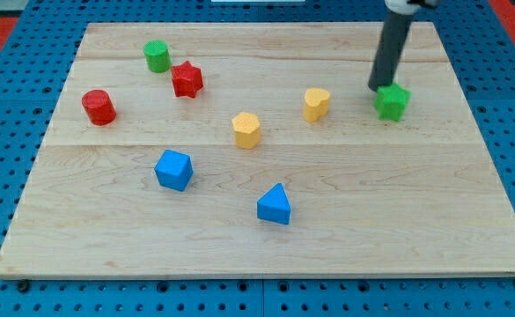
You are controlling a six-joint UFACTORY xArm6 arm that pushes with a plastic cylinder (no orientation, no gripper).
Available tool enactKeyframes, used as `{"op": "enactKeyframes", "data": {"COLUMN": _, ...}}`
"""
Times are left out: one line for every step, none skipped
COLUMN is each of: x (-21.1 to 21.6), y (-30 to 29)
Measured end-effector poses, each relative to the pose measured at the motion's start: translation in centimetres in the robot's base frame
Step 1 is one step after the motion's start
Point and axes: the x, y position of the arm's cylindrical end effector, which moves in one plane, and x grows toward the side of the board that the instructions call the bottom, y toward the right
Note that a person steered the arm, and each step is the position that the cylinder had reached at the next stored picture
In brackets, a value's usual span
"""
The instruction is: Move yellow heart right to the green star
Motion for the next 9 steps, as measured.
{"op": "enactKeyframes", "data": {"x": -2.6, "y": -4.9}}
{"op": "enactKeyframes", "data": {"x": -2.2, "y": -11.2}}
{"op": "enactKeyframes", "data": {"x": 2.0, "y": -17.0}}
{"op": "enactKeyframes", "data": {"x": 3.2, "y": -13.6}}
{"op": "enactKeyframes", "data": {"x": 3.2, "y": -13.6}}
{"op": "enactKeyframes", "data": {"x": 3.2, "y": -13.6}}
{"op": "enactKeyframes", "data": {"x": 3.2, "y": -13.5}}
{"op": "enactKeyframes", "data": {"x": 4.4, "y": -7.1}}
{"op": "enactKeyframes", "data": {"x": 5.1, "y": -5.5}}
